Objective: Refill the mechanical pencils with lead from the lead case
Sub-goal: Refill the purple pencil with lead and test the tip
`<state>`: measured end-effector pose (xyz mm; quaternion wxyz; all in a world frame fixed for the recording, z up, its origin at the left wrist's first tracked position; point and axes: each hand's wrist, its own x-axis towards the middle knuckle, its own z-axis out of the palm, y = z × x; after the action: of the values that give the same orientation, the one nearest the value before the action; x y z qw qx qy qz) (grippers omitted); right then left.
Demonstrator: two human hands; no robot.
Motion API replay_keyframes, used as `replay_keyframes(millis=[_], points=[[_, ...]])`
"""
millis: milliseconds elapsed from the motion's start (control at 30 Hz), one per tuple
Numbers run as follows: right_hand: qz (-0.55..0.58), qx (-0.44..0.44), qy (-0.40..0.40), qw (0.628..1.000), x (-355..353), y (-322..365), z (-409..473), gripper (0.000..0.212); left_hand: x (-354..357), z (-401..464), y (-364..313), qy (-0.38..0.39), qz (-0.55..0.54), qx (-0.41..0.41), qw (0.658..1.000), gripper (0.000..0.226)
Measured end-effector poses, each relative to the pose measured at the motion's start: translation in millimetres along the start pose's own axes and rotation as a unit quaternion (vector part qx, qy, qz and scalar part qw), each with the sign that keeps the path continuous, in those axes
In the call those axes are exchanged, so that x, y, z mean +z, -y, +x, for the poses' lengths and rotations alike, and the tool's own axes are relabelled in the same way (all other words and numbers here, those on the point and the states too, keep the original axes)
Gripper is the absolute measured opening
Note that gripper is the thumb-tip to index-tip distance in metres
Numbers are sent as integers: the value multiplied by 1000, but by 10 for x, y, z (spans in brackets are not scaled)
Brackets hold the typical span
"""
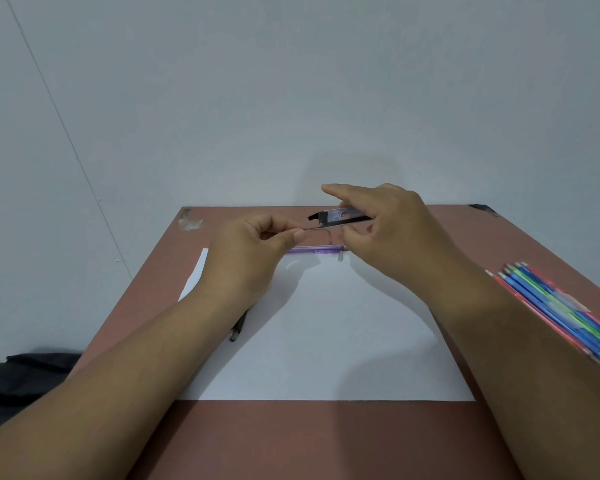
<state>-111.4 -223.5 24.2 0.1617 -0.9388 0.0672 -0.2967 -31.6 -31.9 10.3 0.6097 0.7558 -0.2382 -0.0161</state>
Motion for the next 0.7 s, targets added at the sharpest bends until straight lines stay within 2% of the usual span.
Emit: replay_keyframes(millis=[433, 700], points=[[4, 7, -1, 1000, 1, 4, -2, 63, -28, 16, 23, -6, -1, 17, 1000, 13], [9, 11, -3, 1000, -40, 37, -11, 63, -51, 13, 23, -6, 3, 9, 1000, 9]])
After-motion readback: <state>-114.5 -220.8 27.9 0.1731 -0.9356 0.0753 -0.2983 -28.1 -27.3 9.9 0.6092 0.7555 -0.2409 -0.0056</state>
